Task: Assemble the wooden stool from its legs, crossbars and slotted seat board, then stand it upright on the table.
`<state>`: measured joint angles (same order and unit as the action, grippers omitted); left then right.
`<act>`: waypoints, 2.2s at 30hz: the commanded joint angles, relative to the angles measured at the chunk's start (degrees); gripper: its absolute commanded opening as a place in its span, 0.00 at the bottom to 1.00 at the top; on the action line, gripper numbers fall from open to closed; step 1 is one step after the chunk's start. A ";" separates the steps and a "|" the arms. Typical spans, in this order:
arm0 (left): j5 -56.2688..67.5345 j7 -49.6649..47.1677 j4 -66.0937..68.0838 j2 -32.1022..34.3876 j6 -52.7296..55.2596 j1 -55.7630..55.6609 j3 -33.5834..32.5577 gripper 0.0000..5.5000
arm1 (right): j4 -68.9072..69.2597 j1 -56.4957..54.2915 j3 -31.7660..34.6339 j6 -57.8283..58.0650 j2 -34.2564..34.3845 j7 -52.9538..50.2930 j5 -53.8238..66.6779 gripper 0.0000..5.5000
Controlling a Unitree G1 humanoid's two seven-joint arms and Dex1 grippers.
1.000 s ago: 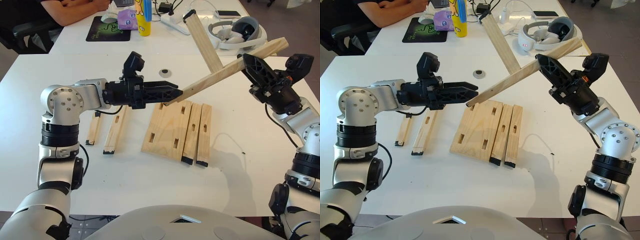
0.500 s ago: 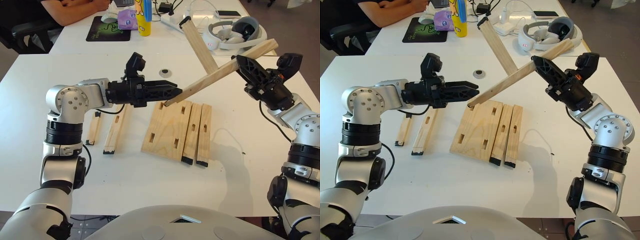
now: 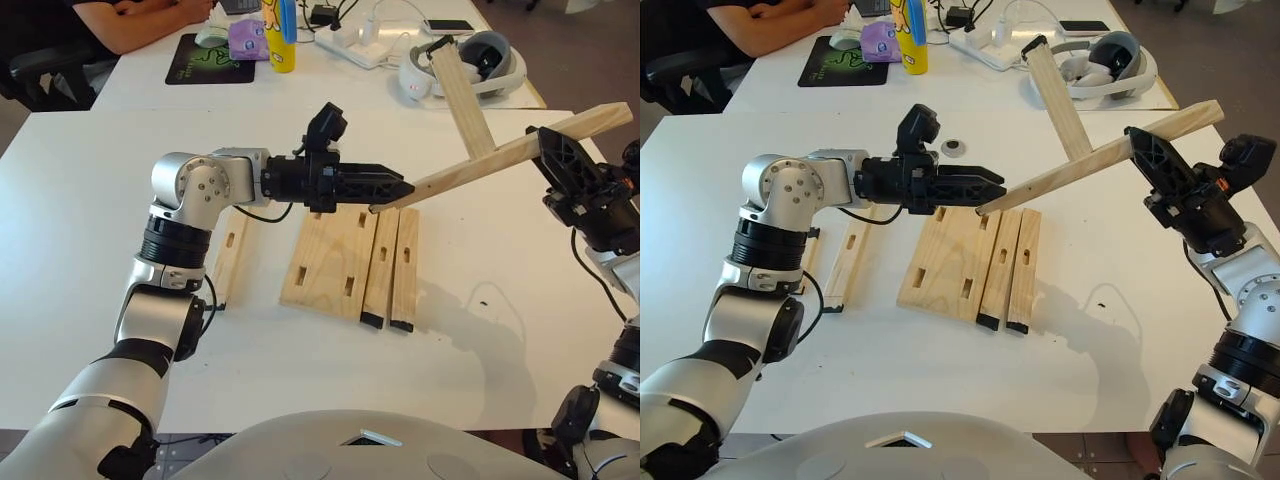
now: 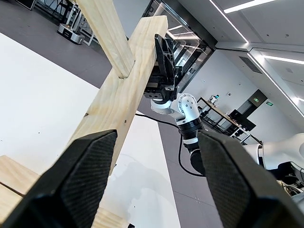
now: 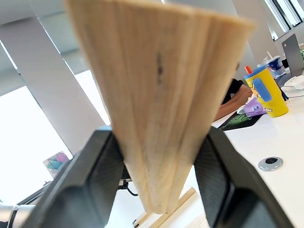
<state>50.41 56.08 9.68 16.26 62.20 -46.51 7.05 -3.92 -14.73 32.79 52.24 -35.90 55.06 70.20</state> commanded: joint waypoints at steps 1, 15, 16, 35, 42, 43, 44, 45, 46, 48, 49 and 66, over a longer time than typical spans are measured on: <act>1.01 -3.92 -6.86 3.16 1.98 5.15 -5.18 0.57 | -5.32 -8.90 -6.52 0.27 0.78 2.76 -2.85 0.37; 6.76 -10.24 -17.36 6.53 6.87 12.85 -13.22 0.57 | -9.24 -15.75 -12.52 0.22 4.12 5.76 -7.07 0.37; 6.90 -10.28 -17.43 6.56 6.95 12.87 -13.21 0.57 | -8.90 -15.51 -12.38 0.27 4.12 5.61 -6.94 0.37; -48.32 -71.06 39.68 8.27 -61.89 -4.81 -7.30 0.57 | -47.50 -34.68 -26.18 -52.46 16.84 -45.66 -53.65 0.37; -50.47 -70.55 44.36 7.39 -67.55 -5.84 -9.28 0.57 | -33.44 -33.21 -25.21 -52.98 18.27 -41.68 -53.60 0.37; -50.51 -70.31 44.35 7.31 -67.97 -5.74 -9.53 0.57 | -31.15 -32.97 -25.20 -52.07 18.55 -41.72 -53.60 0.37; -50.46 -69.78 44.11 7.09 -68.36 -5.68 -9.74 0.57 | -28.78 -32.70 -25.37 -51.41 18.44 -42.31 -54.26 0.37; -50.58 -69.50 43.94 6.94 -68.60 -5.66 -9.89 0.57 | -26.99 -32.45 -25.58 -50.94 18.34 -42.53 -54.79 0.37; -50.76 -69.32 43.85 6.78 -68.76 -5.70 -9.98 0.57 | -25.15 -32.11 -25.88 -50.32 18.19 -42.80 -55.43 0.37; -49.99 -66.81 42.77 5.99 -69.41 -5.82 -10.31 0.57 | -18.34 -30.97 -25.50 -48.81 18.24 -43.00 -54.85 0.37; -48.84 -63.92 41.16 5.28 -69.79 -5.66 -10.43 0.57 | -14.14 -30.36 -24.92 -47.09 18.35 -42.45 -53.18 0.37; -21.56 -23.83 -6.22 12.37 -39.45 16.20 -14.44 0.57 | 27.65 -3.07 -10.65 4.42 -7.80 -14.03 -0.64 0.37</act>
<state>29.12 32.04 5.13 28.04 21.35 -32.18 -6.67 20.65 -18.52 20.22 53.18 -41.58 39.69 63.42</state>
